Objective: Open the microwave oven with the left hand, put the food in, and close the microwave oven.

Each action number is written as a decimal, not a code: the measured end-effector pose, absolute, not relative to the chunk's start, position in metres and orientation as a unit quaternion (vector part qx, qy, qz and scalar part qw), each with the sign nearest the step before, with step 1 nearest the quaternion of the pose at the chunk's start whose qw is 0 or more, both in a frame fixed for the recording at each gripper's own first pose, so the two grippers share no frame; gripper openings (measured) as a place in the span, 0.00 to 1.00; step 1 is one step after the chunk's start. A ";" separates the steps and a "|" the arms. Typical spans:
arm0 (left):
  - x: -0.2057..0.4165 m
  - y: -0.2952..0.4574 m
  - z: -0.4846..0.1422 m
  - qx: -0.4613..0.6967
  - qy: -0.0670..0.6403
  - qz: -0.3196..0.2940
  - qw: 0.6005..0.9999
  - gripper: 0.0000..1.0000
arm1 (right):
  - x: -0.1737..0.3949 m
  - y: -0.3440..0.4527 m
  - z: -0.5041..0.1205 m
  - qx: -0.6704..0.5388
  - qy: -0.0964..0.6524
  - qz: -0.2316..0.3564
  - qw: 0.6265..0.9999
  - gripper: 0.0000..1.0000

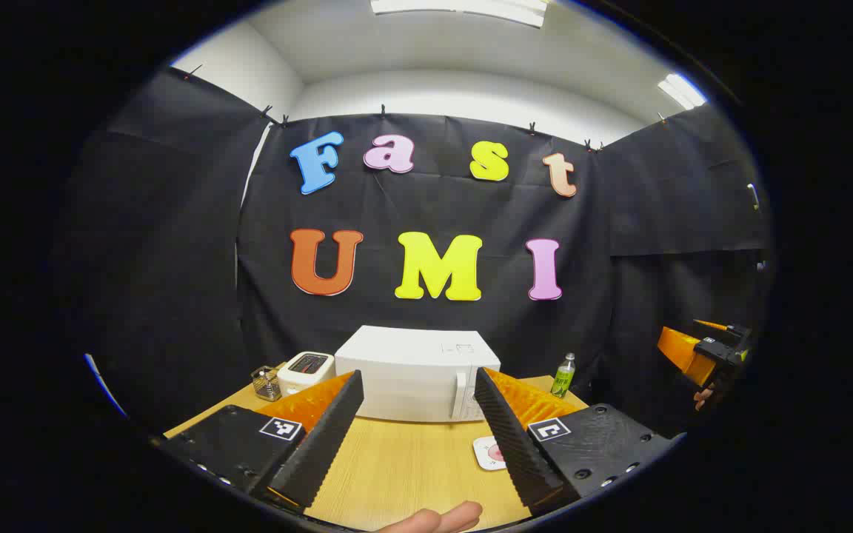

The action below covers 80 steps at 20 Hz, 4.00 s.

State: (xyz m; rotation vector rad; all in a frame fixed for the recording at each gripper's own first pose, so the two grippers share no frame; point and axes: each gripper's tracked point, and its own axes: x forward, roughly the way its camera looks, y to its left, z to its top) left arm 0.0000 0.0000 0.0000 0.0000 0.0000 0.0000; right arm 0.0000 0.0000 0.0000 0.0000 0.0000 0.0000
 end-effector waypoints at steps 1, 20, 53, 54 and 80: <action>0.001 -0.001 -0.002 0.002 0.002 -0.002 1.000 0.95 | 0.001 -0.003 -0.001 -0.002 -0.001 -0.003 1.000 0.99; 0.047 -0.013 -0.016 -0.001 -0.012 0.007 1.000 0.95 | 0.015 -0.026 -0.009 0.018 -0.027 0.002 0.999 0.92; 0.403 -0.086 -0.243 0.036 0.060 -0.005 0.998 0.90 | 0.078 -0.079 -0.082 0.022 -0.015 0.018 0.999 0.92; 0.403 -0.089 -0.246 0.041 0.058 -0.002 0.998 0.88 | 0.076 -0.079 -0.087 0.024 -0.014 0.019 0.999 0.92; 0.396 -0.087 -0.269 0.025 0.052 0.001 0.998 0.02 | 0.025 -0.125 -0.116 0.037 0.002 -0.031 0.999 0.92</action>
